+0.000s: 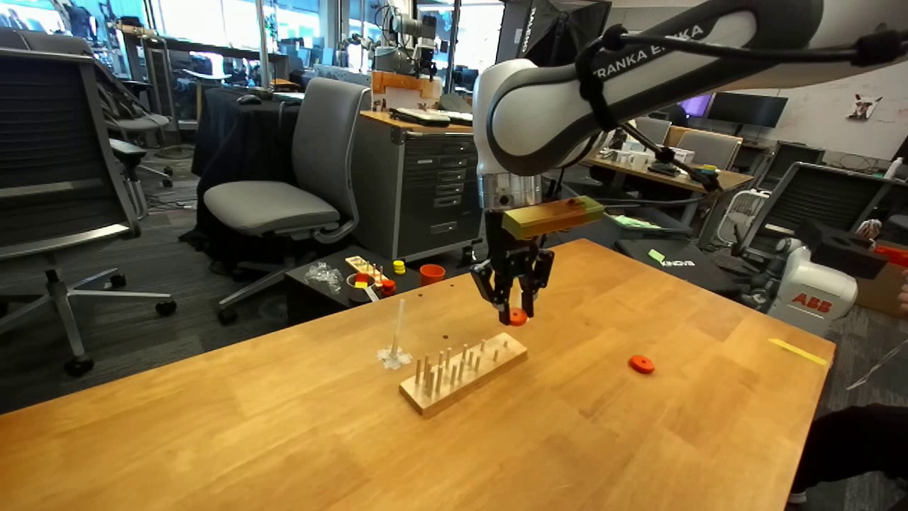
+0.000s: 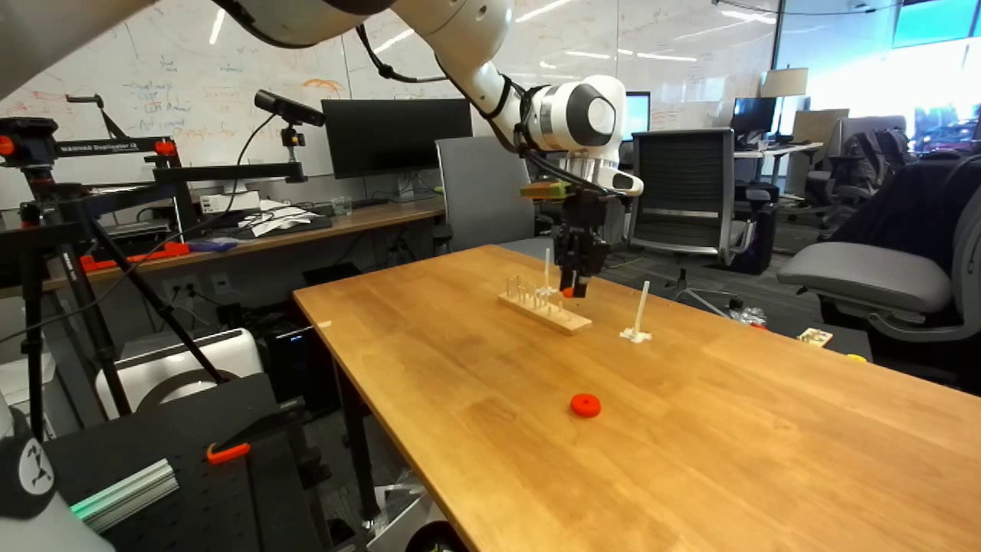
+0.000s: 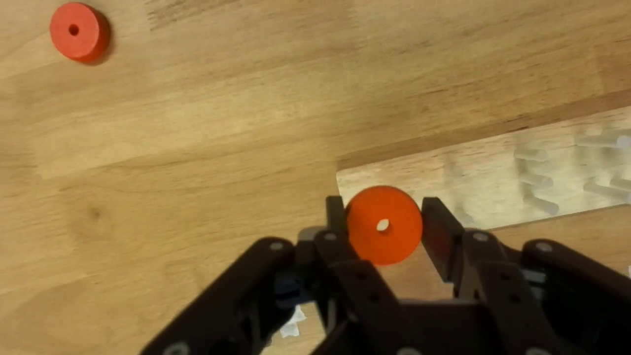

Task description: Put the left orange object on the wooden board

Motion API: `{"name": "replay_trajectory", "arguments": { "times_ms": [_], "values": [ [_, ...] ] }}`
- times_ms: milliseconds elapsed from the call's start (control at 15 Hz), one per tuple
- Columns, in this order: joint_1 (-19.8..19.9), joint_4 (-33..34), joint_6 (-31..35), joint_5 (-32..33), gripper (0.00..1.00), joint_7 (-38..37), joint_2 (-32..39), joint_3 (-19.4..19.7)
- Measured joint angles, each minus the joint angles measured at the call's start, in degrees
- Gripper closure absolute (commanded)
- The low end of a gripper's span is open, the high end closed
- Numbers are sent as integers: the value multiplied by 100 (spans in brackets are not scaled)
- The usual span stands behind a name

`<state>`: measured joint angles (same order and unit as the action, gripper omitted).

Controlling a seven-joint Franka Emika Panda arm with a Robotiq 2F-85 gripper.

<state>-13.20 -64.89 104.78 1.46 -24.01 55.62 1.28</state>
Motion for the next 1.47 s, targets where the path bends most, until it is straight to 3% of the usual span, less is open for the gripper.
{"name": "replay_trajectory", "arguments": {
  "times_ms": [333,733,1067,1267,1467],
  "values": [
    [0,777,-592,0,83,308,484,-57],
    [-52,1181,-655,0,83,548,658,-105],
    [-464,1091,-600,0,83,484,381,-249],
    [-806,763,-391,0,83,242,182,-290],
    [-903,371,-104,0,83,52,16,-289]
  ]
}}
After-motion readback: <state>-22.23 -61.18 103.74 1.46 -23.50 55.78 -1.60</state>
